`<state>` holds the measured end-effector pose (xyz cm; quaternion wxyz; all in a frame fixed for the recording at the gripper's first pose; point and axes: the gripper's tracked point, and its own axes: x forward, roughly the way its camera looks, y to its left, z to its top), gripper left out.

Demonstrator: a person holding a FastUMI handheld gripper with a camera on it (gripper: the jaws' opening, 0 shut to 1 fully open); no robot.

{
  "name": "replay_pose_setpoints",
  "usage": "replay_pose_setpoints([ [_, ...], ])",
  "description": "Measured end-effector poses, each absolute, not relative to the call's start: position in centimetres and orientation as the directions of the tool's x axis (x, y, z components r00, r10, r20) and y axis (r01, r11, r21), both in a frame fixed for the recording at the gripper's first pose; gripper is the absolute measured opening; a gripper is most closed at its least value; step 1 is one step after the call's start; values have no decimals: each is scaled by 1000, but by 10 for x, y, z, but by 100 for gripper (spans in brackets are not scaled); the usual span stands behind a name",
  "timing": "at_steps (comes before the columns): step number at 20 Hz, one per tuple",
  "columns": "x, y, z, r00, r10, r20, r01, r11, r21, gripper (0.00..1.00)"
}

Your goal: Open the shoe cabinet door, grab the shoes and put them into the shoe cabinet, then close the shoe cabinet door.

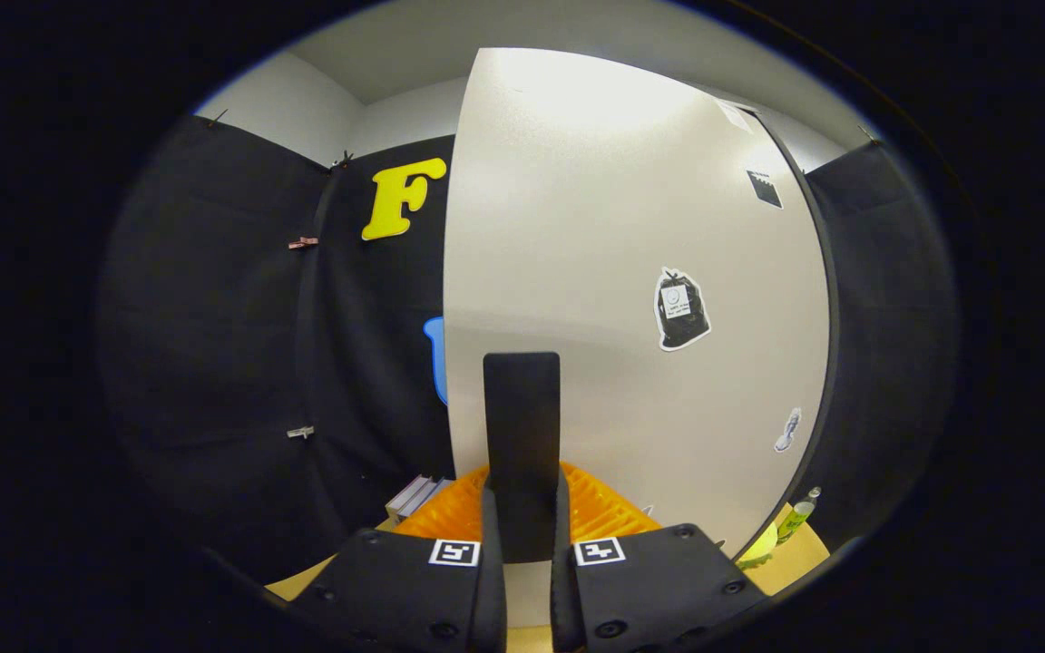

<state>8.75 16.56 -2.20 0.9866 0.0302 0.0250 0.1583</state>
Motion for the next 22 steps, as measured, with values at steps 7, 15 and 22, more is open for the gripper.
replay_pose_setpoints([
  [7,27,117,-20,940,337,-50,-334,940,68,23],
  [15,-28,27,-13,968,249,-44,-248,968,33,22],
  [22,-50,-61,-5,993,110,-38,-109,994,30,21],
])
